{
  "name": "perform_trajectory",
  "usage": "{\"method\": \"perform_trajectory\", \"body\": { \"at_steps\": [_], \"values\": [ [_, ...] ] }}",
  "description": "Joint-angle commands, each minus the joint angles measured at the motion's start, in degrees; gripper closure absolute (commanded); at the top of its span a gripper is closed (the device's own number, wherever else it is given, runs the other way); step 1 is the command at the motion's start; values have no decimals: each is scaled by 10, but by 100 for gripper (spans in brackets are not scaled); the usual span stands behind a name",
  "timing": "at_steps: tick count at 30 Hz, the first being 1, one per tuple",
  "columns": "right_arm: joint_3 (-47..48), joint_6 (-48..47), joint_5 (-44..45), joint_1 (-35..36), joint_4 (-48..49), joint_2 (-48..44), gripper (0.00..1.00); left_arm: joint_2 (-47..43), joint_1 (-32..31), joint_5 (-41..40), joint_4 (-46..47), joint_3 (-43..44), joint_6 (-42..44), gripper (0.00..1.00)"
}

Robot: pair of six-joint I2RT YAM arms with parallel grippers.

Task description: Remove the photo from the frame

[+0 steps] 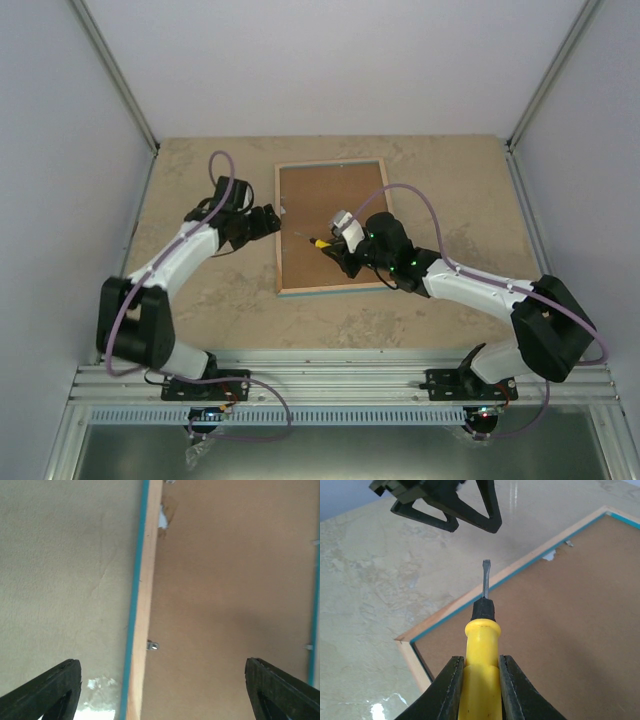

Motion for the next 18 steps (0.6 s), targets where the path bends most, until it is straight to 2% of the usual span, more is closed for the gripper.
{"method": "perform_trajectory", "body": {
  "at_steps": [1,4,9,18],
  "values": [
    [-24,-11,6,-14,26,3,100,90,0,-24,-54,65,45,8],
    [-38,-8,6,-17,43,1,99,155,-4,-35,-75,109,60,10],
    [-38,-5,-2,-22,47,25,100,247,-6,-45,-117,182,82,20],
    [-32,-5,-7,-22,50,57,99,295,-11,-7,-106,195,97,43]
  ]
}}
